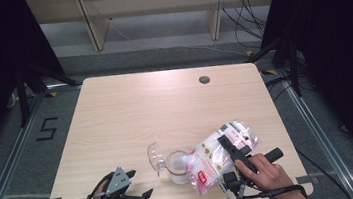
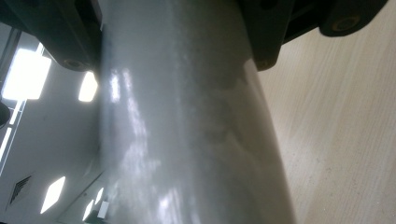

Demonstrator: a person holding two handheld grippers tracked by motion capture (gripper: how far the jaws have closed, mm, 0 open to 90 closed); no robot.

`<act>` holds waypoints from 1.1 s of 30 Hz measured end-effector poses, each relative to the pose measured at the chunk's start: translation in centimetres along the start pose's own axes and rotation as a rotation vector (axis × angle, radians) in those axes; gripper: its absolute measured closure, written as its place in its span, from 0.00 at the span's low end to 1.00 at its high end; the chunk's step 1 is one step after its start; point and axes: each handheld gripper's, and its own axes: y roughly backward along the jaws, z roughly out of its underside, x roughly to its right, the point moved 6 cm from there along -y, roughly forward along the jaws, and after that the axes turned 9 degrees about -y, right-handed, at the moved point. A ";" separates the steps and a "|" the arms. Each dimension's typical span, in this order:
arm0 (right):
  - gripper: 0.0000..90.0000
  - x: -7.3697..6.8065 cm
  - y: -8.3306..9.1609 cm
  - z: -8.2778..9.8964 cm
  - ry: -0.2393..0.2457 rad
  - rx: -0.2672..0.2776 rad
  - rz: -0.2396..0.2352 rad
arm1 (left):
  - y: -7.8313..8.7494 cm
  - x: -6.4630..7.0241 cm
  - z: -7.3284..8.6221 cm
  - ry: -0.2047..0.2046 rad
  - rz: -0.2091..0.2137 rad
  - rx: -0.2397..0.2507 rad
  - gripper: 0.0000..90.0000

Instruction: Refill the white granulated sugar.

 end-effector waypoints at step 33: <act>0.63 0.5 0.1 -0.4 0.069 0.027 0.002 | 0.1 -0.2 0.0 -0.014 -0.001 -0.001 0.17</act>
